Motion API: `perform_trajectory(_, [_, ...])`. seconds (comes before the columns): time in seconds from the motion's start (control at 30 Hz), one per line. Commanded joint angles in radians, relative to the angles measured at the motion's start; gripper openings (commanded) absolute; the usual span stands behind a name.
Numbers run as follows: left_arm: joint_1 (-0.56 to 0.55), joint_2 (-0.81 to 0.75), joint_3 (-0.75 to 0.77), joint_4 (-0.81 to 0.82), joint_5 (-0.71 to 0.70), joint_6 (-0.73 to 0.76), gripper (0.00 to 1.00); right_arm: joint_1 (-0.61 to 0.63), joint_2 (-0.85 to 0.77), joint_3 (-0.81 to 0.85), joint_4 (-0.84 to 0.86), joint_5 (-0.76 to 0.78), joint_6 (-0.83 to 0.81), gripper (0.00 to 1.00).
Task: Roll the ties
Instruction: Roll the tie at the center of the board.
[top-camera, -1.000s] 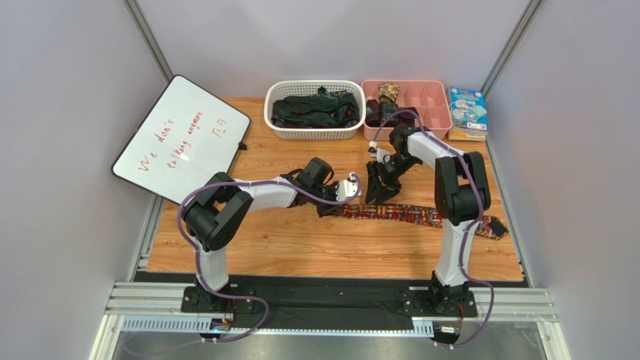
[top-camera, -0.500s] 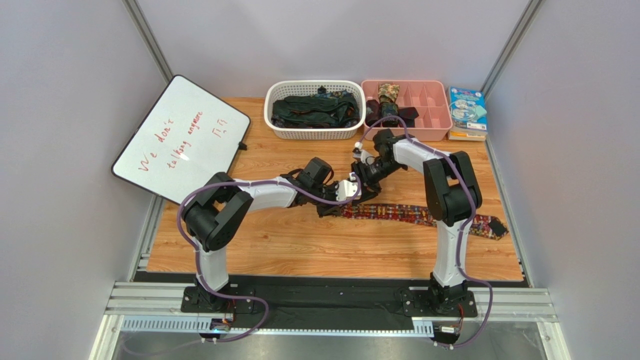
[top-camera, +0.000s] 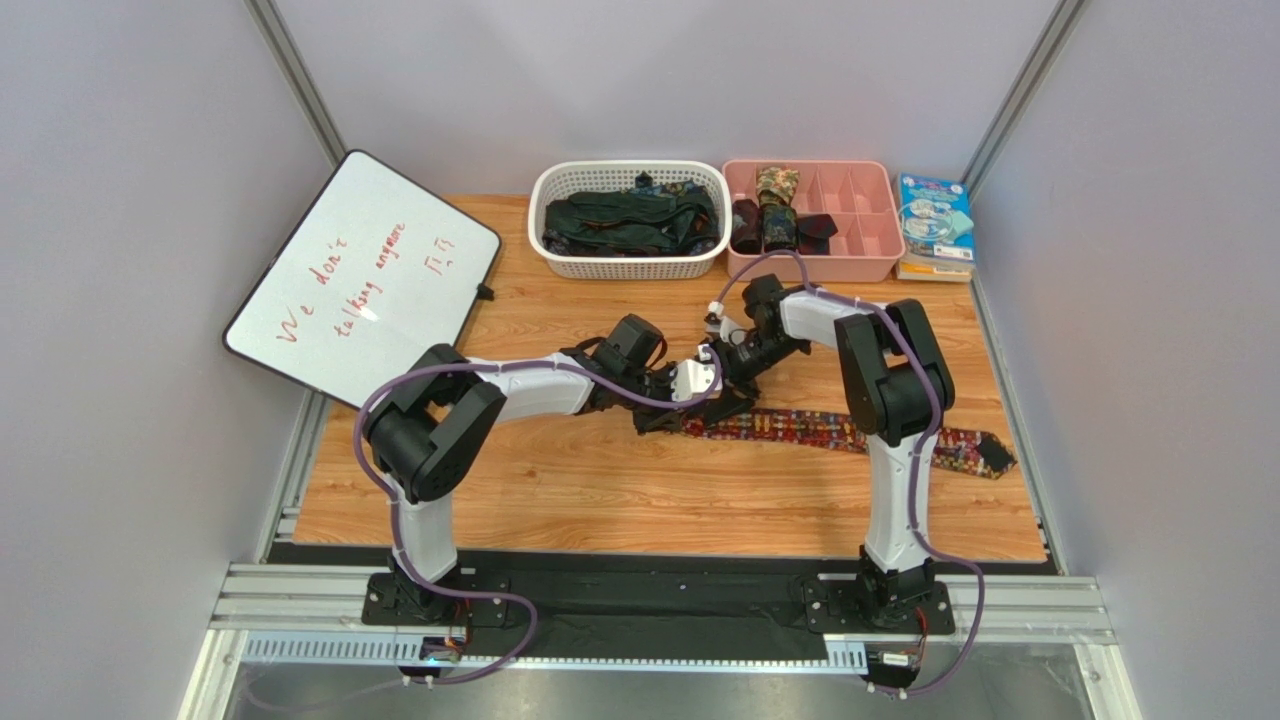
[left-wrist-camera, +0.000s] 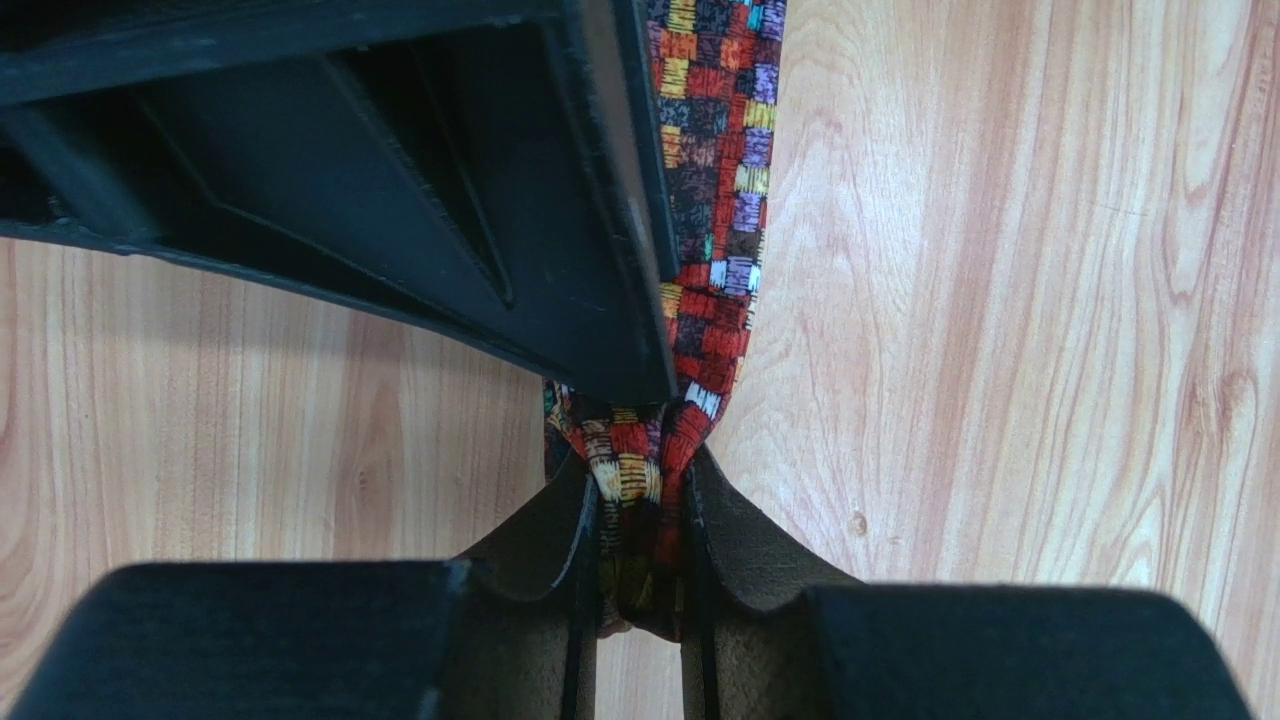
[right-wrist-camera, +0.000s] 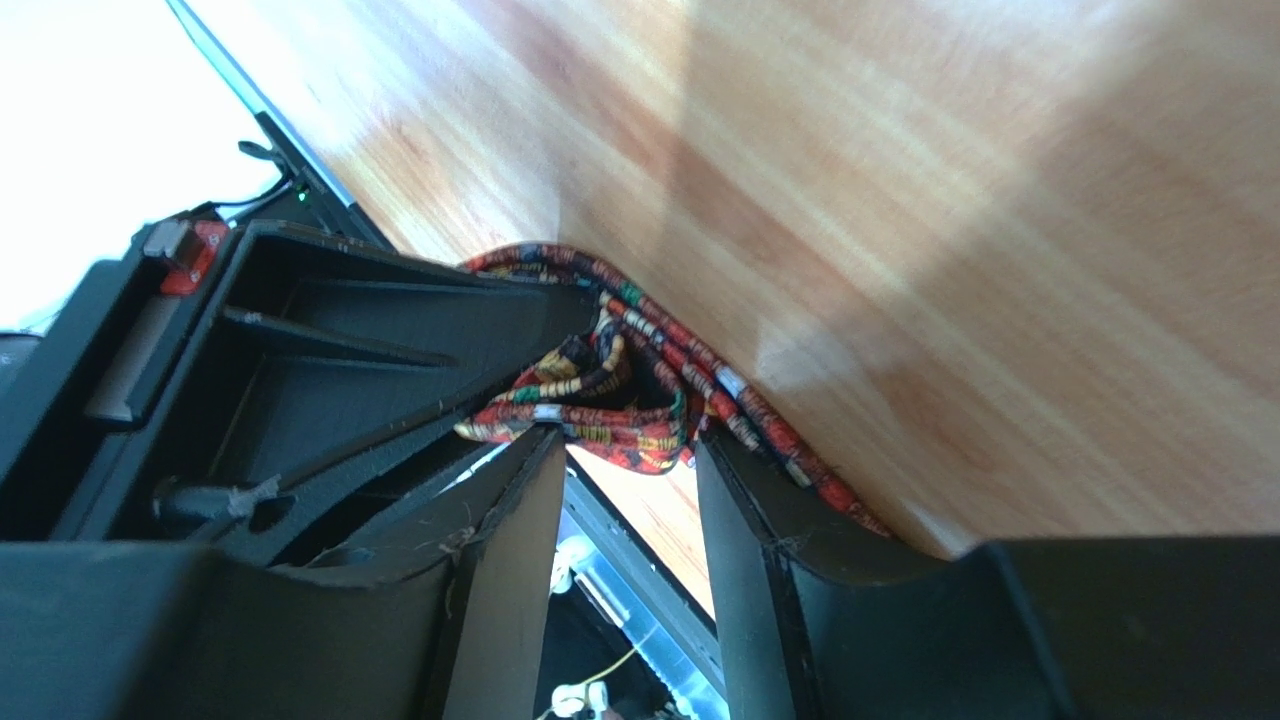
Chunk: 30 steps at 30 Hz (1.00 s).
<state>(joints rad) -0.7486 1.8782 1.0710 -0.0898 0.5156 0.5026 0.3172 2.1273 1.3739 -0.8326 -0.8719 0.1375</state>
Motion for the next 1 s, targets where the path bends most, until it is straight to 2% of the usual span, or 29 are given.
perform_trajectory(0.0, [0.014, 0.021, 0.0, -0.088, -0.023, -0.032, 0.07, 0.01, -0.061, -0.045, 0.061, -0.036, -0.004, 0.44])
perform_trajectory(0.17, [0.017, 0.029, 0.009, -0.09, -0.011, -0.045, 0.07, 0.011, -0.063, -0.045, 0.105, -0.075, 0.037, 0.41])
perform_trajectory(0.23, [0.017, 0.027, 0.01, -0.091, -0.008, -0.044, 0.07, 0.013, -0.05, -0.042, 0.11, -0.052, 0.039, 0.37])
perform_trajectory(0.33, [0.017, 0.021, 0.009, -0.088, -0.003, -0.041, 0.07, 0.013, -0.021, -0.03, 0.109, -0.006, 0.051, 0.2])
perform_trajectory(0.43, [0.018, 0.018, 0.01, -0.097, -0.002, -0.05, 0.12, 0.014, -0.003, -0.022, 0.095, 0.04, 0.044, 0.06])
perform_trajectory(0.5, [0.031, 0.012, 0.014, -0.103, 0.009, -0.058, 0.25, 0.017, 0.006, -0.019, 0.066, 0.098, 0.025, 0.0])
perform_trajectory(0.57, [0.054, 0.002, 0.01, -0.103, 0.023, -0.072, 0.41, 0.016, 0.011, -0.025, 0.055, 0.131, 0.013, 0.0])
perform_trajectory(0.63, [0.072, -0.016, 0.006, -0.105, 0.035, -0.07, 0.51, 0.014, 0.017, -0.03, 0.047, 0.178, 0.004, 0.0])
perform_trajectory(0.73, [0.103, -0.042, -0.016, -0.097, 0.069, -0.049, 0.59, 0.017, 0.031, -0.027, 0.035, 0.221, 0.002, 0.0])
perform_trajectory(0.97, [0.112, -0.059, -0.062, -0.013, 0.139, -0.027, 0.62, 0.023, 0.059, 0.005, 0.006, 0.28, -0.012, 0.0])
